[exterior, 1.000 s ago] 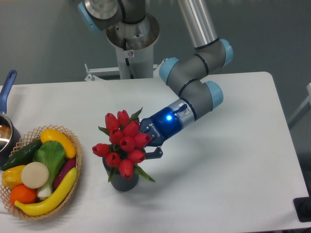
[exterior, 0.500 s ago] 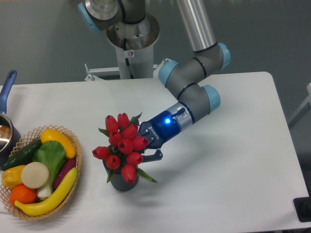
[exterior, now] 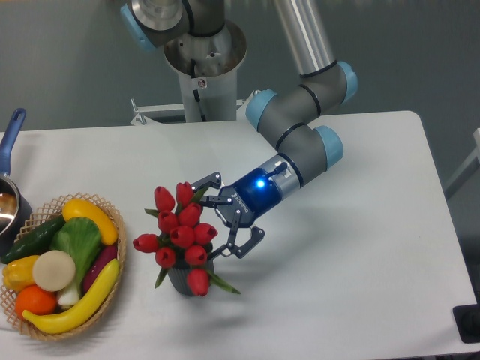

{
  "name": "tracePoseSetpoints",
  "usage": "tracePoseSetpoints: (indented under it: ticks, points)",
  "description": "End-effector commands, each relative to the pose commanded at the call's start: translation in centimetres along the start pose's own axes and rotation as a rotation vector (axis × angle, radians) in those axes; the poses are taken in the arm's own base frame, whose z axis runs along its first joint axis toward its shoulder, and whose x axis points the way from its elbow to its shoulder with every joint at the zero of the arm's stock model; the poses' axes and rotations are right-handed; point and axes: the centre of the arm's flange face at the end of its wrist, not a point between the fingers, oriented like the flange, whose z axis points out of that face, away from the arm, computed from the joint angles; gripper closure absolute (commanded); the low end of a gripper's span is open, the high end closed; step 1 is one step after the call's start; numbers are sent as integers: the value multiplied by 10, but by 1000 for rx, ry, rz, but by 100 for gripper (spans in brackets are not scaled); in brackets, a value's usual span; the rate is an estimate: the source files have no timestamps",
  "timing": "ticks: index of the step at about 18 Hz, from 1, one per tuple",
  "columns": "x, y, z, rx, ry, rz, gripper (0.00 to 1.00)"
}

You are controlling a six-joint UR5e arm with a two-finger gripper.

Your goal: Insert the flowers into the vase

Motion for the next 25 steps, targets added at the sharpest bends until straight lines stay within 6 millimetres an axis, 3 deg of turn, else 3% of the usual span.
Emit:
tracePoseSetpoints:
  ticks: [8, 10, 11, 14, 16, 18, 21, 25]
  points:
    - [-6, -29, -40, -288, -117, 99, 0]
    - [-9, -49, -55, -344, -160, 141, 0]
    - [-9, -65, -69, -394, -200, 172, 0]
    - [-10, -97, -147, -547, -380, 201, 0]
    - [-6, -104, -184, -679, -475, 186, 0]
    - [-1, -112, -210, -770, -543, 182, 0]
    - [4, -149, -248, -801, -635, 212, 0]
    - [11, -171, -274, -966, -666, 173, 0]
